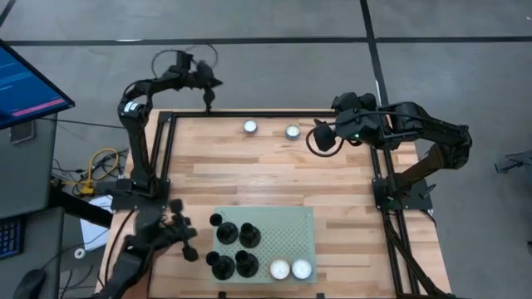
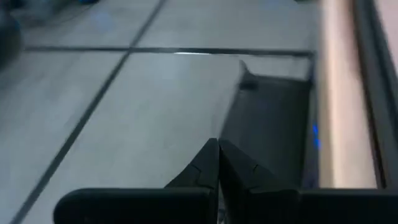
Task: Stock candles on shelf
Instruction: Put the blue scented candle on the shelf
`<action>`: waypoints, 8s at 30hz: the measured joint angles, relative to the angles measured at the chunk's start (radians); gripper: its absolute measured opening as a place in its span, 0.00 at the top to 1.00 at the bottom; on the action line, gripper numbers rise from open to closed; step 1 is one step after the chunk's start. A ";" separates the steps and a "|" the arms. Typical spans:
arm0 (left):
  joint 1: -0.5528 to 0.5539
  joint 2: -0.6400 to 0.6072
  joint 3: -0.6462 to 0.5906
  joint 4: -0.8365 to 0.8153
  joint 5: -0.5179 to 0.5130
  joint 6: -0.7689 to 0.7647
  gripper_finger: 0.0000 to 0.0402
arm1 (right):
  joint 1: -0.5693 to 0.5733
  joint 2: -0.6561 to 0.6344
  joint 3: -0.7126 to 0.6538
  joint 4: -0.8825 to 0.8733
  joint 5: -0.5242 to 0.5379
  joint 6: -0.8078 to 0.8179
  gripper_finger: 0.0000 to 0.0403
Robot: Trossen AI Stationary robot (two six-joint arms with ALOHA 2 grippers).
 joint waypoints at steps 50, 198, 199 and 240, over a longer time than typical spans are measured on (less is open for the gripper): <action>-0.074 -0.238 0.018 -0.452 -0.079 -0.680 0.99 | -0.490 0.421 0.000 0.499 -0.666 -0.359 0.14; 0.042 -0.190 0.016 -0.423 0.180 -0.062 0.29 | -0.581 -0.113 -0.356 0.356 -1.047 -0.705 0.09; 0.041 -0.174 0.016 -0.413 0.225 -0.077 0.29 | -0.581 -0.113 -0.356 0.371 -1.047 -0.701 0.09; -0.052 0.171 0.017 -0.281 0.298 0.132 0.29 | -0.575 -0.112 -0.356 0.466 -0.996 -0.579 0.09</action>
